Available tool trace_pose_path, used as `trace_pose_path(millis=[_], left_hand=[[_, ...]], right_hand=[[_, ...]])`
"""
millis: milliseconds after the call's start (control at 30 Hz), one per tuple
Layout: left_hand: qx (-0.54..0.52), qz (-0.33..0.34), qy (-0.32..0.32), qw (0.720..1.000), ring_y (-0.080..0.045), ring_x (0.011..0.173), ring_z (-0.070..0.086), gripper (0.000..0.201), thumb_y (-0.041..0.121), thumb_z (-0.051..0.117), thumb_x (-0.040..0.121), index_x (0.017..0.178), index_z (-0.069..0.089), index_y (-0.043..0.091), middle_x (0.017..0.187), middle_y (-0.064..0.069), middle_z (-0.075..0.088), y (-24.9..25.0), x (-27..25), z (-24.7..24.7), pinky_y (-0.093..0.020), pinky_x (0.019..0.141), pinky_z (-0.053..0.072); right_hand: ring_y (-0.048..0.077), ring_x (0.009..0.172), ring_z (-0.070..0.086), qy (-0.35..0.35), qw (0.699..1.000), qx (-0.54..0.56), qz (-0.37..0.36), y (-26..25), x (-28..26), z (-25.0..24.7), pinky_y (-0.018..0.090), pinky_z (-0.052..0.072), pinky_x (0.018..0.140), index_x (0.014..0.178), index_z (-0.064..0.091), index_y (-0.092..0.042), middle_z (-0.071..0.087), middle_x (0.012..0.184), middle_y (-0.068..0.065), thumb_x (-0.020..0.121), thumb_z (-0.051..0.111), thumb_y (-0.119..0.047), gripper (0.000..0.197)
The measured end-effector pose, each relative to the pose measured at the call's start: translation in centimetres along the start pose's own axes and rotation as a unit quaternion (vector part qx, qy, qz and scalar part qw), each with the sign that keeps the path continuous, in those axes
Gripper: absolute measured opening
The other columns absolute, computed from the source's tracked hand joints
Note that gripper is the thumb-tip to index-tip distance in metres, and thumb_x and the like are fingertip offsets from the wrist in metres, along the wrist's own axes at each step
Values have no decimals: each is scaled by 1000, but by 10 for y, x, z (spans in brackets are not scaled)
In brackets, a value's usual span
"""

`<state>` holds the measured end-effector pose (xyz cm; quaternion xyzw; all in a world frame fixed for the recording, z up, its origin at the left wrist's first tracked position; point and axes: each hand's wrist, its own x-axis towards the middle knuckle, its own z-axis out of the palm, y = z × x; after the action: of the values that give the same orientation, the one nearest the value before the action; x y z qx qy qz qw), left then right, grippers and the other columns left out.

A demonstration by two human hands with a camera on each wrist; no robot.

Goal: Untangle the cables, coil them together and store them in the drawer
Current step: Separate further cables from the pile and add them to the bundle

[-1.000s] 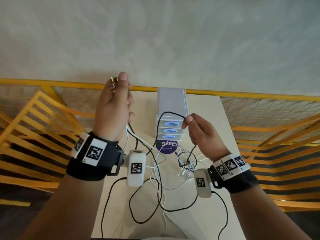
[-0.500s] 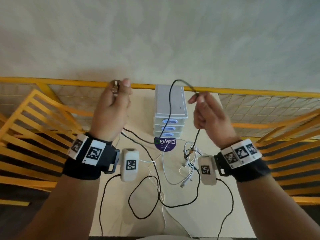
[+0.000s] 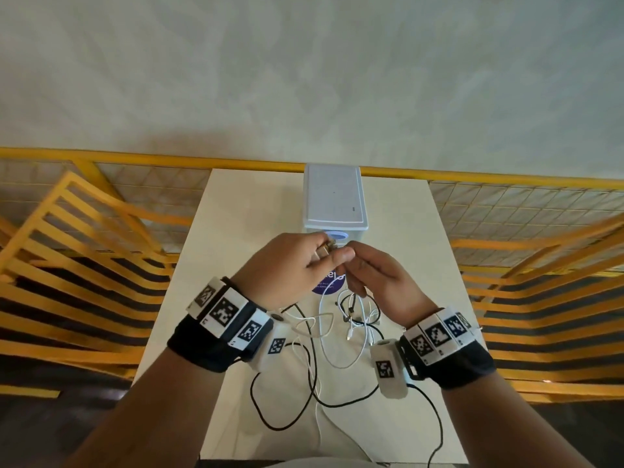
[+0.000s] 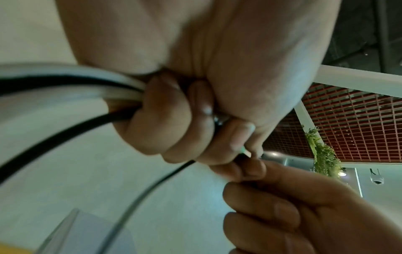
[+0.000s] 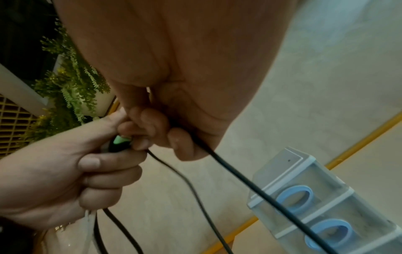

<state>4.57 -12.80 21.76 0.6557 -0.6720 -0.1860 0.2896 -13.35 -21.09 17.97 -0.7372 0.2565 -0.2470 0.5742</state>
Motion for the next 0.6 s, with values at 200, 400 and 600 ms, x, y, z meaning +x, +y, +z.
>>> trace_pose_path(millis=[200,400,600], left_hand=[[-15,0,103,995,2,47,49,27,44,51,103,79,53,30,49,18,51,-3,4,-31,-13,48,32],[-87,-51,227,969,-4,57,54,42,57,43,102,78,55,25,62,12,59,-14,3,-51,-27,59,41],[-251,-51,251,933,-13,51,39,43,57,45,100,74,51,24,60,7,43,-2,-1,-57,-29,52,28]], right_hand=[[14,56,33,18,992,110,54,31,-9,-1,23,35,58,74,44,-10,38,65,-9,109,40,-26,38],[14,57,39,51,988,104,102,79,-18,10,30,39,59,76,46,-8,37,64,-4,101,44,-40,41],[15,65,51,64,989,56,120,107,-25,11,30,44,76,66,55,-14,57,65,-5,98,46,-48,48]])
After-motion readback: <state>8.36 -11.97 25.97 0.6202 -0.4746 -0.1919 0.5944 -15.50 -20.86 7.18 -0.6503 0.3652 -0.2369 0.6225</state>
